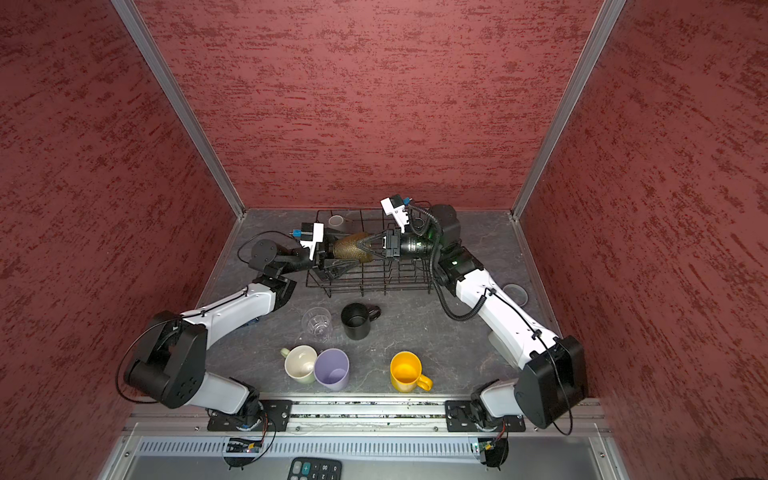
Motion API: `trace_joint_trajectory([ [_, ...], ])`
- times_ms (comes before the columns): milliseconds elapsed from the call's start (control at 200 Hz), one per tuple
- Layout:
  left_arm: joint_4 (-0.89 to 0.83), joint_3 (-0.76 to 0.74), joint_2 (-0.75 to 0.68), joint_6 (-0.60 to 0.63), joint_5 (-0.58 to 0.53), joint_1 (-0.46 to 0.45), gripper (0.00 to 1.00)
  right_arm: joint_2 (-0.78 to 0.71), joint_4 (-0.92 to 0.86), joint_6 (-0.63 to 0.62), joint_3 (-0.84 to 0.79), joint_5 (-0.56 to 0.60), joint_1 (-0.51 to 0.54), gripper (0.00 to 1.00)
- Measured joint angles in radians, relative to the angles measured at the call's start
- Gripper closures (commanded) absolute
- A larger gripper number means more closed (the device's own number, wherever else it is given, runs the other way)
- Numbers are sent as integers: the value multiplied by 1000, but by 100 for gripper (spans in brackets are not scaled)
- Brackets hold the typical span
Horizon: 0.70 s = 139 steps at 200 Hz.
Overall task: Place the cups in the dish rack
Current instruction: 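Grasp the amber cup with the left gripper while the right gripper releases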
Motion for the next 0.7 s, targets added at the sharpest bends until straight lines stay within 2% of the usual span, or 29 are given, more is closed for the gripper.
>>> trace_joint_trajectory([
  [220, -113, 20, -8, 13, -71, -1, 92, 0, -45, -47, 3, 41, -8, 58],
  [406, -274, 66, -43, 39, -162, -1, 96, -6, -114, -83, 3, 90, -57, 40],
  [456, -326, 87, -50, 50, -185, -1, 100, -15, -166, -110, 5, 129, -76, 35],
  [696, -676, 281, -40, 96, -319, 0, 100, -114, -413, -254, 45, 386, -212, 16],
])
